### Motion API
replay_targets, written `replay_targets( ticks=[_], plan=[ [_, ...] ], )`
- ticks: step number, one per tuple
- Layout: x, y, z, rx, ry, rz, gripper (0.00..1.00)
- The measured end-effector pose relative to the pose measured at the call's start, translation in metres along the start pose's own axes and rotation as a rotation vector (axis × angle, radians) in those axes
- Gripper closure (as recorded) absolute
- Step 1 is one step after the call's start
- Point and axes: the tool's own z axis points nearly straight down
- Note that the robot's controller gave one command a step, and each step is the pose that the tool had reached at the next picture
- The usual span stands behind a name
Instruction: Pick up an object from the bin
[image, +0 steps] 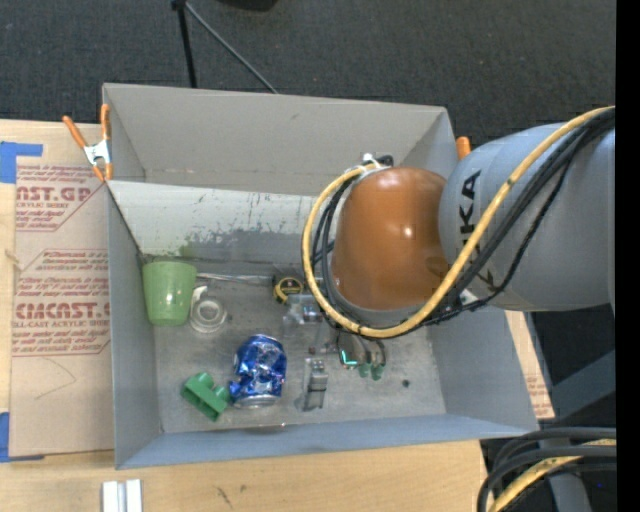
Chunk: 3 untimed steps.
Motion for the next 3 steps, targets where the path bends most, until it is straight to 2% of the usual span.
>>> replay_targets(
  ticks=[1,2,3],
  plan=[
    [-0.016,0.068,0.125,-0.001,-0.003,0.24,0.0],
    [-0.017,0.066,0.122,-0.001,-0.007,0.242,1.0],
    [-0.045,0.1,0.121,0.003,-0.009,0.361,1.0]
  ],
)
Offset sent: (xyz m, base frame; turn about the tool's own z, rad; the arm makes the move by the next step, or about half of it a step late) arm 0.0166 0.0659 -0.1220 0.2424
